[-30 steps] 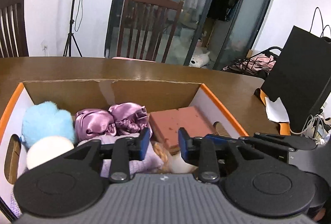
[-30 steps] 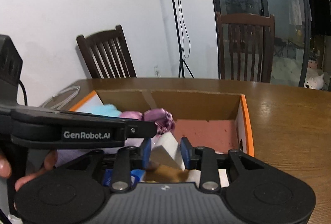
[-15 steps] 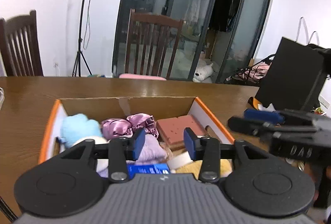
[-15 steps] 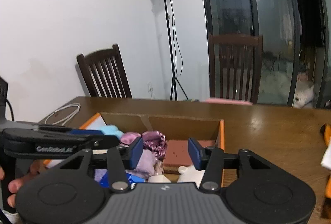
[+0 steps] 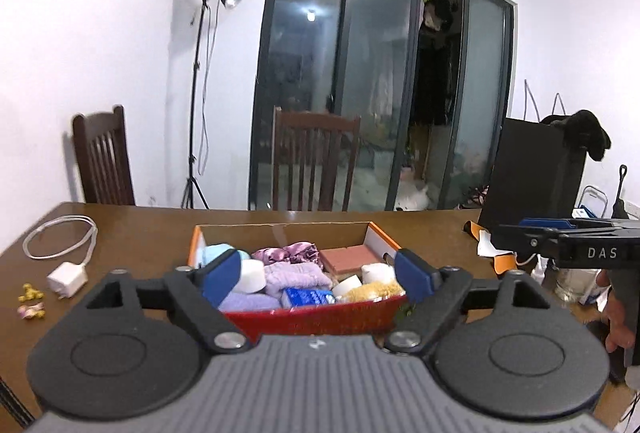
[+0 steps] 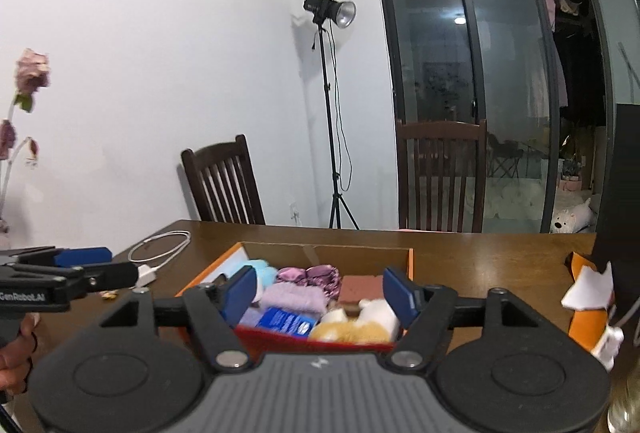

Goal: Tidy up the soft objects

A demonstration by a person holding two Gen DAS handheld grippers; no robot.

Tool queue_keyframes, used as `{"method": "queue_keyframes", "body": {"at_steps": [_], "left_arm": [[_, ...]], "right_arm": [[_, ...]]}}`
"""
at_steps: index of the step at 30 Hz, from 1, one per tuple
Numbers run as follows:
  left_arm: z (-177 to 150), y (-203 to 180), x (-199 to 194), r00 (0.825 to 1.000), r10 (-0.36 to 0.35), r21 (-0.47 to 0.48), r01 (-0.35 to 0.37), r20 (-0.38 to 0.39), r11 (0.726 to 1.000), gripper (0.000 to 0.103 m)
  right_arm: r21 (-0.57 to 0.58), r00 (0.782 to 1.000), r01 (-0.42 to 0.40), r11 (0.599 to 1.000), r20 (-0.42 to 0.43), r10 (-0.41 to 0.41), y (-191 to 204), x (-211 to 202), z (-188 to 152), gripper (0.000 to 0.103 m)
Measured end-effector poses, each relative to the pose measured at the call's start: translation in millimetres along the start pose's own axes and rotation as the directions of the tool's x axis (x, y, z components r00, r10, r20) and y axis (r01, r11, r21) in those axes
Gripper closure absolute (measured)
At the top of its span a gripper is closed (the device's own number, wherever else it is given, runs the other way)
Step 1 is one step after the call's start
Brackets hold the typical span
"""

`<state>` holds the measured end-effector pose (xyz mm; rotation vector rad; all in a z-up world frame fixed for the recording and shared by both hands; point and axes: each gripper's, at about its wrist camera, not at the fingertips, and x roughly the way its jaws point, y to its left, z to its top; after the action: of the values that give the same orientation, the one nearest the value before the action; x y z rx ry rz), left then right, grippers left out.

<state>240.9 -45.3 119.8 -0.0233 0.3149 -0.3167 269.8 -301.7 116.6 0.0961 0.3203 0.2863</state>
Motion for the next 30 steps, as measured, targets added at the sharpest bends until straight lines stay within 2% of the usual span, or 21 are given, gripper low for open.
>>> {"method": "queue_keyframes", "body": {"at_steps": [3, 6, 15, 19, 24, 27, 30], "left_arm": [[-15.6, -6.0, -26.8, 0.999, 0.023, 0.039, -0.024, 0.034, 0.999, 0.006], [-32.0, -9.4, -49.3, 0.998, 0.039, 0.044, -0.041, 0.056, 0.998, 0.003], [-76.9, -10.9, -101.3, 0.996, 0.051, -0.039, -0.048, 0.076, 0.998, 0.001], [-92.4, -10.7, -129.3, 0.994, 0.057, -0.040, -0.054, 0.094, 0.998, 0.000], [-113.7, -10.1, -157.2, 0.996, 0.062, -0.077, -0.057, 0.060, 0.995, 0.000], [-128.0, -11.6, -175.8, 0.994, 0.084, -0.081, -0.078, 0.070, 0.994, 0.000], [-136.4, -12.6, -185.0, 0.998, 0.037, -0.052, -0.034, 0.046, 0.998, 0.000]], "right_arm": [[0.000, 0.999, 0.011, 1.000, 0.037, -0.011, 8.0, -24.8, -22.4, 0.018], [0.002, 0.996, 0.040, 0.999, 0.075, -0.040, 13.3, -46.5, -44.4, 0.012], [-0.013, 0.993, 0.077, 0.997, 0.088, -0.076, 40.4, -110.4, -99.8, 0.011], [-0.029, 0.993, 0.089, 0.996, 0.085, -0.086, 56.9, -131.7, -114.6, 0.010], [0.000, 0.995, 0.058, 0.998, 0.081, -0.058, 78.6, -158.9, -132.9, 0.010], [-0.002, 0.996, 0.032, 0.999, 0.083, -0.031, 91.8, -175.8, -150.1, 0.010], [-0.018, 0.997, 0.031, 0.999, 0.072, -0.030, 105.6, -190.8, -162.5, 0.010]]}}
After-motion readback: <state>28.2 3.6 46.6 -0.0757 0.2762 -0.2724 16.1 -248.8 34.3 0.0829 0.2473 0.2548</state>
